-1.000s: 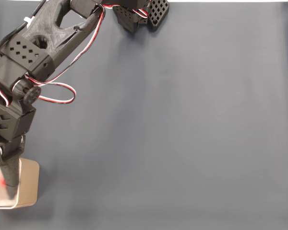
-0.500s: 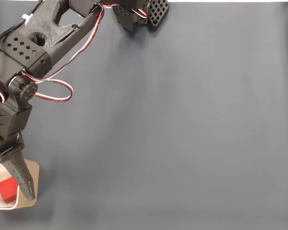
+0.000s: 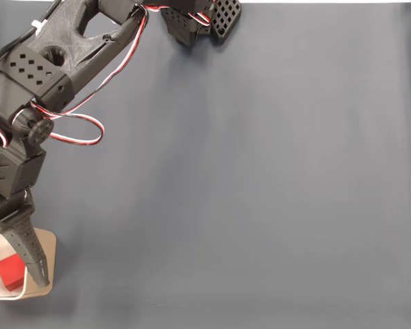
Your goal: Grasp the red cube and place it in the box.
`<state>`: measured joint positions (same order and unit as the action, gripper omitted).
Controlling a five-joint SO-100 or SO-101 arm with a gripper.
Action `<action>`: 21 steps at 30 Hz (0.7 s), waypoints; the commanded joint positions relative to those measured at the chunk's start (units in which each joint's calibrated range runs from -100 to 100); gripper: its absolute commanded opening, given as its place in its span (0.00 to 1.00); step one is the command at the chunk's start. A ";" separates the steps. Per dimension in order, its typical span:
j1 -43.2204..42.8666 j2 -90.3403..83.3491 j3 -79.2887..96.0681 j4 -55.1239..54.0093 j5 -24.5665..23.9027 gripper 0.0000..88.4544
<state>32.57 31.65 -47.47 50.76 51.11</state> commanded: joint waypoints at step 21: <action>0.46 -2.54 -2.08 -0.84 -0.44 0.12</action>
<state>32.57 31.65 -47.47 50.28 50.67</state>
